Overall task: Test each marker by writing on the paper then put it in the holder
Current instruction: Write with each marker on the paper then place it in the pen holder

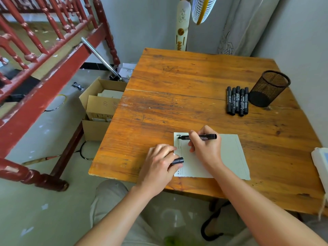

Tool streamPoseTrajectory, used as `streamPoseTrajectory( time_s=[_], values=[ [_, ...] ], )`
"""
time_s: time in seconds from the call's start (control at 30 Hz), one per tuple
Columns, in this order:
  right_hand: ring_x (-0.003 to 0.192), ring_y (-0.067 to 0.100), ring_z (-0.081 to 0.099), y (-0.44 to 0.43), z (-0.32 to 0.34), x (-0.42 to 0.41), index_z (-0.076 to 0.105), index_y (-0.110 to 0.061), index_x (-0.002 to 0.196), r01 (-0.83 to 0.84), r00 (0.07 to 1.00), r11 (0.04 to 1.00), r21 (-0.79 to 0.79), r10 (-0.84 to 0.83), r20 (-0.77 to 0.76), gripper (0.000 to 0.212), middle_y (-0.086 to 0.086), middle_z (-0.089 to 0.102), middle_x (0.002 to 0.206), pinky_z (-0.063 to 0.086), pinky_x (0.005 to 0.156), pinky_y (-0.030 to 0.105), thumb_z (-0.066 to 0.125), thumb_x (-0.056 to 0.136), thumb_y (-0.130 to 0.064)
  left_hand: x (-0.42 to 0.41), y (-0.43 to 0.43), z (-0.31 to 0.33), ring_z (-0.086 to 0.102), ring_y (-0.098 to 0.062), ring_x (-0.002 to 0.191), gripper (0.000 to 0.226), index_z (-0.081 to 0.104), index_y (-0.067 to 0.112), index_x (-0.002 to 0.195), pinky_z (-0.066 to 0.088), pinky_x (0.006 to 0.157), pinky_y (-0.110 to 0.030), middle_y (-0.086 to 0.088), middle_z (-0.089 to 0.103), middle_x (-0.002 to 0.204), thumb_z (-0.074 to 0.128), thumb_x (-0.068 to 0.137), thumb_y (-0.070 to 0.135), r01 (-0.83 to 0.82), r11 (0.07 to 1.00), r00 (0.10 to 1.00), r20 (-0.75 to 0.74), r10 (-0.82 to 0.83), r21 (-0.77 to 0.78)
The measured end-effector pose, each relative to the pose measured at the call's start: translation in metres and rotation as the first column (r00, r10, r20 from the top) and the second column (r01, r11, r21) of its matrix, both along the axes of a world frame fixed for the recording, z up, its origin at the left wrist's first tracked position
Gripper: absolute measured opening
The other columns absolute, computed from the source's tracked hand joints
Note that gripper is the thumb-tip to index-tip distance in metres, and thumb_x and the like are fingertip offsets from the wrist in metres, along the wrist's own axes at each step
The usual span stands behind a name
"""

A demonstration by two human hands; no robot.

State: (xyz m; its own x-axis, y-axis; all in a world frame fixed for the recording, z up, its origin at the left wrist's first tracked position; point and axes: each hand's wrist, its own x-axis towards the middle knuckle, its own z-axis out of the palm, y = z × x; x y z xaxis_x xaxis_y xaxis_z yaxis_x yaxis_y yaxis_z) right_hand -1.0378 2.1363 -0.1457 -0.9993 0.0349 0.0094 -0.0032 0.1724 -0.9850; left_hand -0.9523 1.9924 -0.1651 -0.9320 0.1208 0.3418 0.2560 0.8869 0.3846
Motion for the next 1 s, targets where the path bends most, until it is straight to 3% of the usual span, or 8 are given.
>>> streamPoseTrajectory(
  time_s=[0.27,0.43,0.6,0.8,0.9,1.0],
  values=[
    [0.038,0.016,0.054,0.005,-0.002,0.003,0.047,-0.003,0.064,-0.009,1.000,1.000,0.016,0.009,-0.005,0.026,0.018,0.063,0.054,0.044,0.042,0.027,0.063,0.084,-0.006,0.001,0.001,0.001,0.049,-0.018,0.108,0.022,0.069,0.014,0.093,0.041,0.085,-0.036,0.000,0.063,0.110,0.072,0.080,0.031,-0.004,1.000,1.000,0.013,0.004,-0.006],
    [0.043,0.020,0.052,0.015,0.008,0.002,0.053,0.001,0.076,-0.051,0.998,0.991,-0.122,0.054,0.019,0.023,0.014,0.060,0.056,0.044,0.044,0.026,0.066,0.089,-0.012,0.001,0.000,0.000,0.050,-0.017,0.107,0.023,0.070,0.014,0.096,0.039,0.086,-0.033,0.001,0.062,0.110,0.070,0.082,0.032,-0.011,1.000,1.000,0.029,0.011,0.007],
    [0.047,0.015,0.047,0.038,0.022,0.001,0.052,-0.017,0.069,-0.004,0.978,0.967,-0.254,0.058,0.202,0.028,0.001,0.052,0.055,0.033,0.044,0.024,0.066,0.090,-0.030,-0.001,-0.002,0.004,0.050,-0.014,0.095,0.031,0.065,0.012,0.102,0.040,0.079,-0.027,0.003,0.060,0.097,0.051,0.091,0.037,-0.062,0.988,0.998,0.038,0.057,0.141],
    [0.043,0.013,0.046,0.054,0.039,0.013,0.056,-0.014,0.077,0.174,0.939,0.928,-0.329,-0.055,0.340,0.032,-0.002,0.052,0.046,0.031,0.048,0.028,0.059,0.093,-0.041,-0.001,0.009,0.013,0.050,-0.012,0.098,0.032,0.054,0.011,0.116,0.040,0.078,-0.017,0.000,0.057,0.108,0.037,0.096,0.029,-0.085,0.957,0.993,0.107,0.057,0.277],
    [0.040,0.011,0.043,0.056,0.043,0.021,0.054,-0.013,0.072,0.178,0.939,0.921,-0.347,-0.053,0.340,0.036,-0.004,0.048,0.043,0.030,0.047,0.027,0.059,0.092,-0.043,0.000,0.017,0.013,0.048,-0.010,0.105,0.031,0.049,0.014,0.124,0.046,0.080,-0.020,0.003,0.052,0.116,0.039,0.098,0.028,-0.082,0.937,0.986,0.164,0.026,0.341],
    [0.039,0.011,0.040,0.055,0.046,0.027,0.053,-0.013,0.068,0.149,0.938,0.930,-0.336,-0.026,0.345,0.039,-0.004,0.046,0.041,0.030,0.043,0.024,0.059,0.092,-0.043,0.001,0.021,0.010,0.053,-0.014,0.099,0.027,0.052,0.017,0.122,0.050,0.077,-0.030,0.001,0.056,0.111,0.047,0.097,0.026,-0.057,0.926,0.989,0.147,0.001,0.374]
  ],
)
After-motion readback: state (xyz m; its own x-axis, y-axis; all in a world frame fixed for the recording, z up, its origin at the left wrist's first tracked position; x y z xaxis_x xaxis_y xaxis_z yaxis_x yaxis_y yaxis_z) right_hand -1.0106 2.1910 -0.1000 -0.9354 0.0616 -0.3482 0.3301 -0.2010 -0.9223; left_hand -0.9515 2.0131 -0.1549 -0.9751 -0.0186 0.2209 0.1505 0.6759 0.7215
